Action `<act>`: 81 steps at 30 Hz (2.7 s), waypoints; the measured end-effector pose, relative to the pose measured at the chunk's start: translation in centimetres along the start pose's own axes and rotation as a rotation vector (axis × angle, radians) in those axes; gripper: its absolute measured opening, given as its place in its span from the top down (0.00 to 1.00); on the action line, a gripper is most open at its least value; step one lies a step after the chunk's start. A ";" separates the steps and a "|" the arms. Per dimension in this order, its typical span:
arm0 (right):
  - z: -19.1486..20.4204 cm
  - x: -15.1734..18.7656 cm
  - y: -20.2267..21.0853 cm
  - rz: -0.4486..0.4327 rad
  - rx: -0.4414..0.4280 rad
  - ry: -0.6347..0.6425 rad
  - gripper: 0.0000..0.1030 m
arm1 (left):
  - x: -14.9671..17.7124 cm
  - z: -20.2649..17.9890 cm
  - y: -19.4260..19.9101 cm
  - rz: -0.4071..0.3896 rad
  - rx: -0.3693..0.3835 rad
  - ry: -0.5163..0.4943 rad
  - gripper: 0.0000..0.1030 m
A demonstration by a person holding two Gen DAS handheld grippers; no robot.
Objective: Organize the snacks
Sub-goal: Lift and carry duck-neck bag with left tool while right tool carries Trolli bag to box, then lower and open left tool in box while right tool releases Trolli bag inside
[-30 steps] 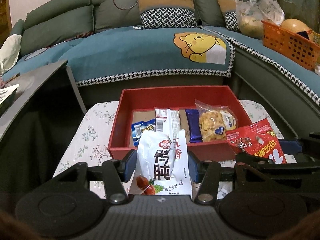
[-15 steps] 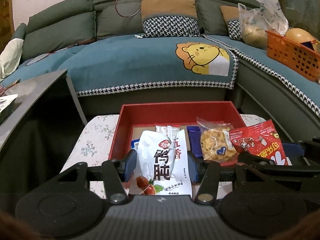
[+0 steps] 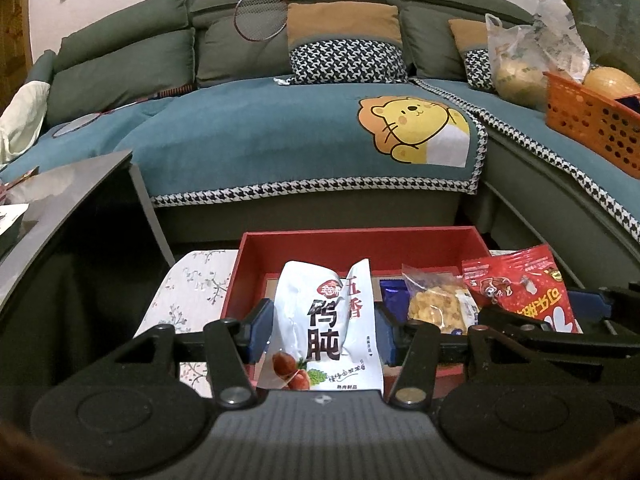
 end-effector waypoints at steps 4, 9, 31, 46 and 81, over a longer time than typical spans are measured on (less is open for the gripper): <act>-0.1 -0.5 -0.6 0.000 0.004 0.001 0.42 | -0.4 -0.1 -0.7 -0.001 -0.007 -0.002 0.25; -0.2 -0.9 -1.3 0.003 0.009 0.004 0.42 | -0.7 -0.1 -1.6 0.002 -0.013 0.000 0.25; -0.9 -2.0 -5.7 0.032 0.026 0.008 0.42 | -1.7 -0.5 -6.5 0.042 -0.042 0.013 0.25; -0.6 -1.5 -8.1 0.072 0.039 0.022 0.42 | -1.1 -0.5 -9.0 0.088 -0.067 0.009 0.25; -1.0 -1.4 -9.7 0.120 0.029 0.023 0.27 | -0.4 0.9 -10.4 0.166 -0.051 0.046 0.14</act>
Point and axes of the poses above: each gripper's, at about its wrist camera, not at the fingertips, and y roughly against the way its jaws point, z to its left, x to its underside, the point moved 5 cm from there along -y, roughly the way its jaws point, and after that the axes turned 4 degrees about z, right-handed, at the moved point
